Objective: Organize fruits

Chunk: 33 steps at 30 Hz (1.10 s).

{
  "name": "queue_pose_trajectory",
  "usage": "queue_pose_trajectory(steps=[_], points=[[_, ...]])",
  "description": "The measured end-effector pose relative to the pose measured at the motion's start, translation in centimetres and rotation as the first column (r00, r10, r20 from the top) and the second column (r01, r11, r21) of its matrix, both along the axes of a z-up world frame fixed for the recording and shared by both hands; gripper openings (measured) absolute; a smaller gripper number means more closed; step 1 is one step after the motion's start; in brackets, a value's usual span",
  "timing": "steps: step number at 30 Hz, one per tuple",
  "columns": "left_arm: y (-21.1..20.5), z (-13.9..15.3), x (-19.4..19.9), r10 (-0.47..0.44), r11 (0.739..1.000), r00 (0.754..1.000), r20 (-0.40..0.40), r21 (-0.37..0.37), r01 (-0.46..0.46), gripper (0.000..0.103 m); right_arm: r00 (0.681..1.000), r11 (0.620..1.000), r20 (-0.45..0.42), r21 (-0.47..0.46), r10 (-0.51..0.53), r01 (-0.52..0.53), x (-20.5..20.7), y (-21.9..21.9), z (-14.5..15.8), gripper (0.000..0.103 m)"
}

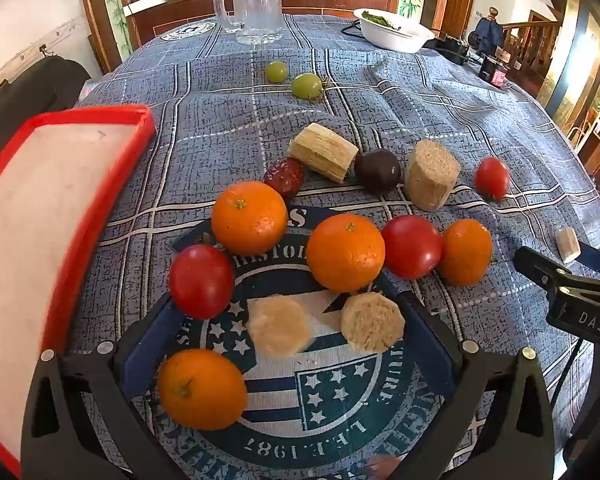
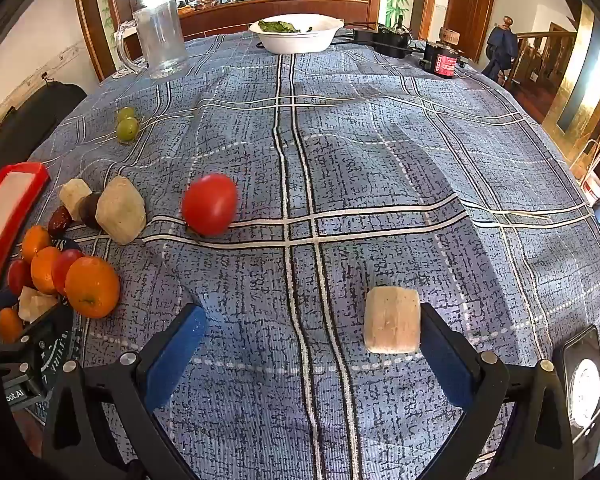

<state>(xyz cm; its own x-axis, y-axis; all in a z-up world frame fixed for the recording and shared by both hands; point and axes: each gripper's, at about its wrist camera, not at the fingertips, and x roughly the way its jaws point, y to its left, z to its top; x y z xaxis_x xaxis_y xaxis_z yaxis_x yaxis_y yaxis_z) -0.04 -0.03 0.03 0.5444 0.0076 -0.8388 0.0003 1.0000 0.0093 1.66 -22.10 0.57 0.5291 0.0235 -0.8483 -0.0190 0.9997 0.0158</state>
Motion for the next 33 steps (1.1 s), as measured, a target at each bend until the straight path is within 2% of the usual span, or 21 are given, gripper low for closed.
queue_pose_trajectory(steps=[2, 25, 27, 30, 33], points=[[0.1, 0.0, 0.0, 0.000, 1.000, 1.000, -0.013, -0.018, 0.000, 0.103, 1.000, 1.000, 0.003, -0.007, 0.000, 0.000, 0.0, 0.1, -0.1, 0.103], [0.1, 0.1, 0.1, -0.014, 1.000, 0.999, -0.031, -0.009, 0.014, 0.103, 1.000, 1.000, 0.001, -0.007, 0.002, -0.002, 0.2, 0.6, -0.6, 0.103], [0.2, 0.7, -0.3, 0.001, 1.000, 0.999, -0.032, 0.020, 0.000, 0.103, 1.000, 1.000, -0.016, 0.010, 0.009, -0.008, 0.0, 0.4, -0.4, 0.103], [0.2, 2.6, -1.0, 0.001, 1.000, 1.000, 0.011, 0.011, -0.001, 0.103, 0.999, 0.998, -0.030, 0.067, 0.011, -0.009, -0.7, 0.0, 0.6, 0.103], [0.2, 4.8, -2.1, 0.006, 1.000, 1.000, 0.025, -0.005, -0.006, 0.103, 0.999, 0.996, 0.008, 0.077, 0.032, -0.033, -1.8, 0.3, 2.6, 0.103]])
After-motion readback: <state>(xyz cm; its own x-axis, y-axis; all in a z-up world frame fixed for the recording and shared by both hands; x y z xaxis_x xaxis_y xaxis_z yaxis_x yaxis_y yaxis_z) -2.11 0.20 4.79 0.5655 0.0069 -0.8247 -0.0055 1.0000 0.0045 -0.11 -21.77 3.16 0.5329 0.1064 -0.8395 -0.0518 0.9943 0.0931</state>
